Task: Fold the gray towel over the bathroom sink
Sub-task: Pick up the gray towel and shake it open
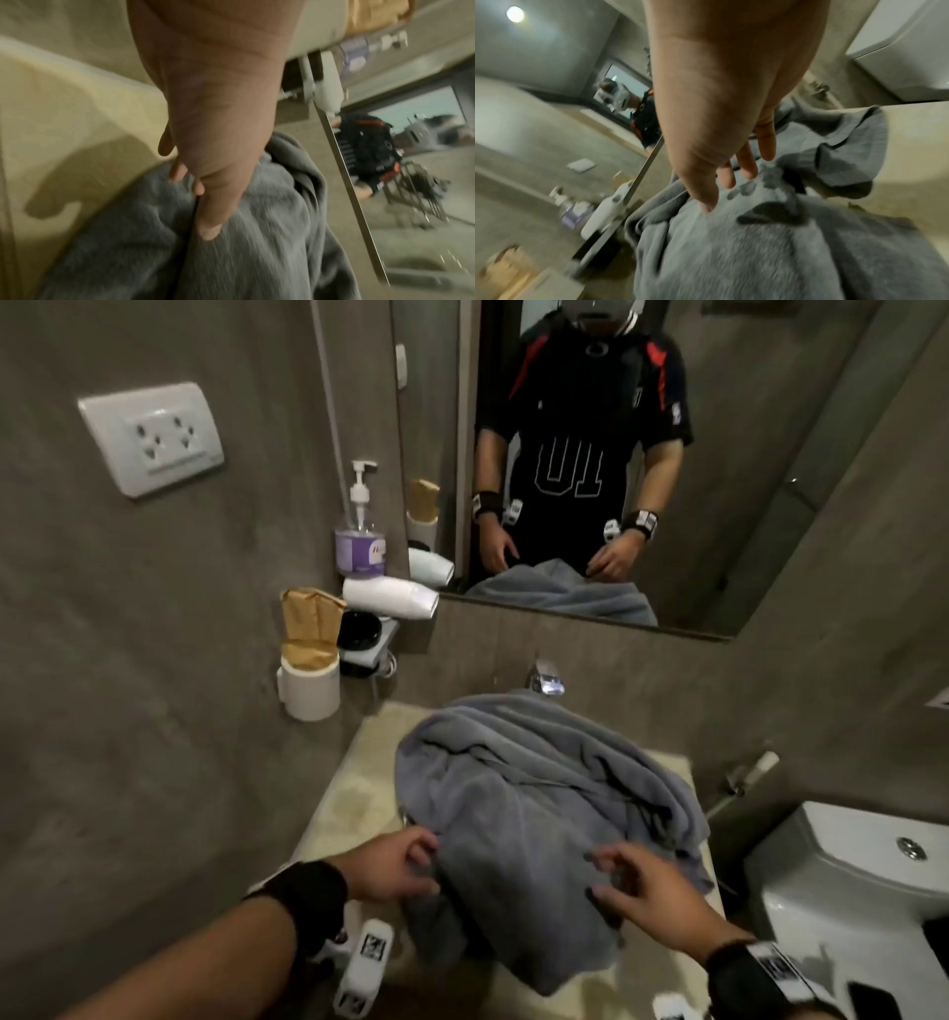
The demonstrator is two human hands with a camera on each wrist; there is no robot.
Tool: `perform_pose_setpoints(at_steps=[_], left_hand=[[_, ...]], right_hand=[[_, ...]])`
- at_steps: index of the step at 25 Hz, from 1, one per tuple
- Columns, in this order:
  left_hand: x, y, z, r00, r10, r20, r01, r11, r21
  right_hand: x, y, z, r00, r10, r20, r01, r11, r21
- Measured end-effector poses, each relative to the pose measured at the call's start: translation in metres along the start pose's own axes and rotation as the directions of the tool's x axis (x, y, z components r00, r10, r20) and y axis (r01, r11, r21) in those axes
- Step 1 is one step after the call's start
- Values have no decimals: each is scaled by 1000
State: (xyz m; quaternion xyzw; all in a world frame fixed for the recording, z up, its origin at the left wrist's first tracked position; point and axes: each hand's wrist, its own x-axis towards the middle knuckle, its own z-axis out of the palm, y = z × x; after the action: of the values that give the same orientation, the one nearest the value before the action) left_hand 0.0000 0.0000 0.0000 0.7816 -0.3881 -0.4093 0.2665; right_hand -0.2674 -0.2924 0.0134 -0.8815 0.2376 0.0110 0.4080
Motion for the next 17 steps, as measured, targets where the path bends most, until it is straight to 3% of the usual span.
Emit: perform_pose_setpoints(at_steps=[1,3,5,9,11,14,17], left_hand=[[12,6,7,998,3,55,-6,999,44],[26,18,18,993,-33,113,17,989,145],[38,20,29,997,-51,56,39,978,204],[44,12,43,998,12,-64,18,895,446],[45,11,43,995,69,-68,-23,851,525],[38,18,27,992,108,-59,-65,869,490],[33,60,-19,966,199,-166,-117,906,406]], right_hand=[[7,-8,8,997,-61,45,65,993,-103],[19,-27,29,994,-21,112,54,952,-302],[23,-41,50,998,21,67,5,929,-369],[21,-46,66,1000,0,-16,-6,935,-354],[21,-52,58,998,-17,-63,-3,954,-298],[15,-70,40,975,-92,-201,48,976,-213],[21,-98,7,909,-158,-386,104,982,-159]])
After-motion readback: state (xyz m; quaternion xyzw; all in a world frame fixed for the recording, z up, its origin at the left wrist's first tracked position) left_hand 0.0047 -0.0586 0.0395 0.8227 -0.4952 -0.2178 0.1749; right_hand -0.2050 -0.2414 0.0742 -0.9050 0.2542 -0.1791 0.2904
